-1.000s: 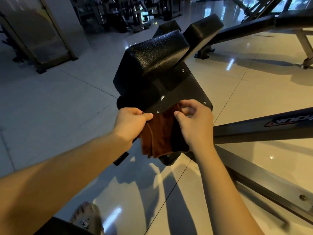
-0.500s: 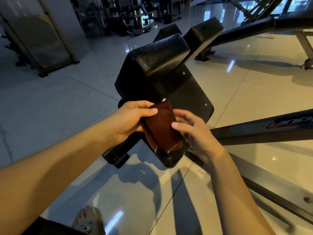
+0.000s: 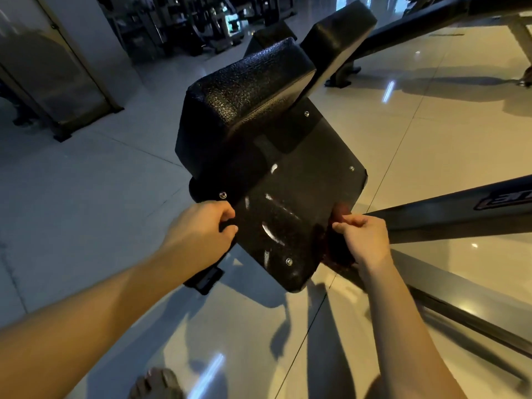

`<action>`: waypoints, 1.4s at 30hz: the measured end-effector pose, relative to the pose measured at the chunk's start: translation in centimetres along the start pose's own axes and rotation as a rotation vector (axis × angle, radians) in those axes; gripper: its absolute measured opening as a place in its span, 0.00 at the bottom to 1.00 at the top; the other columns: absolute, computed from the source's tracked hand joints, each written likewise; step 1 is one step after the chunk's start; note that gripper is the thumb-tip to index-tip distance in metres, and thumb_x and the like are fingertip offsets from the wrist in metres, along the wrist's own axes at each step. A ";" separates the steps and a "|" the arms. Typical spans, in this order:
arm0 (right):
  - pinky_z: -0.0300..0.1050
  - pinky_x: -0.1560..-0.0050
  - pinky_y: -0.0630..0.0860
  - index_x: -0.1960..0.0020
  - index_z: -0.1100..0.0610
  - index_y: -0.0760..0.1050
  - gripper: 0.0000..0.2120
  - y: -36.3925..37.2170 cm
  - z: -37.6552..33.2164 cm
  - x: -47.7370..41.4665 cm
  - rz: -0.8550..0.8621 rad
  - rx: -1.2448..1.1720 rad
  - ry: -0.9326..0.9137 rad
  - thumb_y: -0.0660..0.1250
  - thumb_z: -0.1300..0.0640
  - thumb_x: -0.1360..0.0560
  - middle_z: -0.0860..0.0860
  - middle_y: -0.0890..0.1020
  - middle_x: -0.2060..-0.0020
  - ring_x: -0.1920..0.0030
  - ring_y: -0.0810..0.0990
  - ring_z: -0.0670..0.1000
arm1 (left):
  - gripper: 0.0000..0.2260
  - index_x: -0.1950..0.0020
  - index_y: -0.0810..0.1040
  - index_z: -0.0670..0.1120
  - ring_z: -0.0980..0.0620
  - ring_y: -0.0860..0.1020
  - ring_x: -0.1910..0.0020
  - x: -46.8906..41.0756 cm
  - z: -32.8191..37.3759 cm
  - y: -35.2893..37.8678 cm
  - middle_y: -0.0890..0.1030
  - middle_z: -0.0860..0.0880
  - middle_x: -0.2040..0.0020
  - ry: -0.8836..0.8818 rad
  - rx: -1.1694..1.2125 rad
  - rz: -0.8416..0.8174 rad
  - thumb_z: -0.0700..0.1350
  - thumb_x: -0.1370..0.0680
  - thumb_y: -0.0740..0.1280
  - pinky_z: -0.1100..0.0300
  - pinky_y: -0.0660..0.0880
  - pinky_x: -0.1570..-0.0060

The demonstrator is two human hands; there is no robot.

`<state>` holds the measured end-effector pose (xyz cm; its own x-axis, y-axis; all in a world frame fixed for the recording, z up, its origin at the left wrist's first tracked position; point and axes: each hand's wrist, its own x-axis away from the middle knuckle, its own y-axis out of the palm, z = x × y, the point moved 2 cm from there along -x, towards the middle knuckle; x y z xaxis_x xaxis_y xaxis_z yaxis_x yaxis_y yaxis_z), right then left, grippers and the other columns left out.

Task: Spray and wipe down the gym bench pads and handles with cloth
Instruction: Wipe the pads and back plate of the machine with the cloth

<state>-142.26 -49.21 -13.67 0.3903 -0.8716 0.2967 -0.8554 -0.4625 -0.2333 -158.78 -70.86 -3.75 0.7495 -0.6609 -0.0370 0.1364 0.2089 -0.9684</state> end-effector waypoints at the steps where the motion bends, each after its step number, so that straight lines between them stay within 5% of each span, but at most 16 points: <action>1: 0.54 0.42 0.80 0.44 0.53 0.86 0.09 1.2 0.6 -0.1 0.059 0.084 -0.068 0.72 0.57 0.23 0.52 0.85 0.50 0.45 0.83 0.56 | 0.13 0.35 0.79 0.53 0.52 0.78 0.41 0.0 -0.3 0.2 0.80 0.54 0.40 0.048 -0.061 0.032 0.49 0.20 0.70 0.51 0.78 0.41; 4: 0.53 0.35 0.75 0.35 0.55 0.82 0.15 6.3 2.5 0.5 0.141 0.213 -0.163 0.67 0.56 0.21 0.56 0.83 0.39 0.37 0.80 0.60 | 0.19 0.33 0.81 0.45 0.42 0.78 0.35 -0.4 -1.7 1.1 0.81 0.45 0.34 0.227 -0.196 0.089 0.44 0.23 0.75 0.44 0.76 0.36; 7: 0.50 0.23 0.61 0.30 0.55 0.77 0.18 11.2 3.7 1.6 0.099 0.080 -0.068 0.66 0.55 0.18 0.52 0.73 0.26 0.25 0.69 0.55 | 0.23 0.36 0.82 0.40 0.35 0.78 0.35 -0.8 -3.3 1.8 0.80 0.39 0.33 0.305 -0.325 0.085 0.40 0.30 0.80 0.37 0.75 0.35; 11: 0.44 0.23 0.55 0.31 0.56 0.77 0.16 14.1 3.7 2.5 0.201 -0.118 -0.139 0.66 0.58 0.18 0.52 0.73 0.26 0.22 0.65 0.52 | 0.29 0.30 0.78 0.41 0.39 0.72 0.27 -0.8 -4.5 2.6 0.75 0.40 0.27 0.385 -0.424 0.072 0.43 0.29 0.79 0.41 0.68 0.29; 14: 0.50 0.20 0.55 0.30 0.54 0.76 0.17 16.5 0.8 2.8 0.101 -0.125 -0.294 0.65 0.56 0.17 0.49 0.70 0.24 0.21 0.61 0.50 | 0.30 0.28 0.76 0.42 0.41 0.69 0.25 -1.1 -4.9 2.7 0.73 0.42 0.25 0.382 -0.377 0.100 0.46 0.28 0.78 0.46 0.63 0.28; 17: 0.47 0.21 0.54 0.29 0.51 0.76 0.17 17.6 -0.2 3.2 -0.005 0.002 -0.496 0.62 0.51 0.16 0.48 0.67 0.23 0.20 0.59 0.48 | 0.28 0.29 0.77 0.41 0.41 0.74 0.30 -1.6 -4.7 2.3 0.77 0.42 0.30 0.359 -0.358 0.142 0.45 0.28 0.78 0.46 0.68 0.30; 21: 0.49 0.23 0.62 0.32 0.53 0.79 0.16 14.1 6.2 2.7 0.053 0.222 -0.687 0.68 0.54 0.19 0.48 0.74 0.27 0.24 0.67 0.49 | 0.26 0.32 0.80 0.41 0.41 0.75 0.31 -1.9 -5.3 2.1 0.78 0.43 0.31 0.395 -0.396 0.157 0.44 0.29 0.78 0.44 0.71 0.32; 25: 0.57 0.27 0.70 0.37 0.58 0.82 0.14 12.6 9.0 1.8 0.259 0.228 -0.463 0.71 0.56 0.21 0.53 0.79 0.32 0.29 0.75 0.54 | 0.27 0.32 0.79 0.41 0.42 0.75 0.32 -2.3 -5.6 2.5 0.79 0.43 0.33 0.388 -0.355 0.178 0.44 0.29 0.79 0.43 0.72 0.35; 29: 0.44 0.32 0.66 0.39 0.56 0.84 0.12 15.1 4.3 1.7 0.440 0.114 -0.224 0.69 0.56 0.20 0.53 0.81 0.35 0.33 0.76 0.54 | 0.22 0.34 0.82 0.43 0.42 0.74 0.31 -2.3 -5.6 2.6 0.78 0.44 0.32 0.384 -0.318 0.161 0.44 0.28 0.78 0.41 0.71 0.34; 34: 0.42 0.38 0.69 0.42 0.54 0.85 0.10 18.4 -2.2 1.8 0.358 0.092 -0.490 0.72 0.54 0.23 0.51 0.82 0.38 0.38 0.77 0.51 | 0.19 0.38 0.84 0.45 0.44 0.74 0.34 -3.0 -5.8 2.4 0.80 0.46 0.35 0.416 -0.304 0.190 0.43 0.29 0.78 0.43 0.72 0.37; 37: 0.41 0.35 0.69 0.41 0.51 0.85 0.10 16.4 0.5 0.9 0.210 0.137 -0.647 0.72 0.52 0.22 0.47 0.81 0.37 0.38 0.75 0.46 | 0.18 0.39 0.84 0.46 0.44 0.74 0.35 -3.2 -6.0 2.4 0.80 0.47 0.36 0.444 -0.299 0.221 0.45 0.28 0.78 0.42 0.70 0.35; 42: 0.49 0.39 0.74 0.44 0.55 0.84 0.11 11.1 7.5 -0.3 0.327 0.221 -0.222 0.71 0.51 0.22 0.50 0.80 0.43 0.42 0.79 0.55 | 0.20 0.37 0.83 0.47 0.40 0.71 0.31 -3.4 -6.6 3.4 0.76 0.44 0.32 0.526 -0.311 0.149 0.49 0.27 0.77 0.39 0.72 0.32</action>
<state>-149.36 -55.34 -23.25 0.1958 -0.9803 -0.0260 -0.8620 -0.1594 -0.4812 -165.14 -72.61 -8.53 0.3161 -0.9237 -0.2166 -0.1991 0.1586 -0.9671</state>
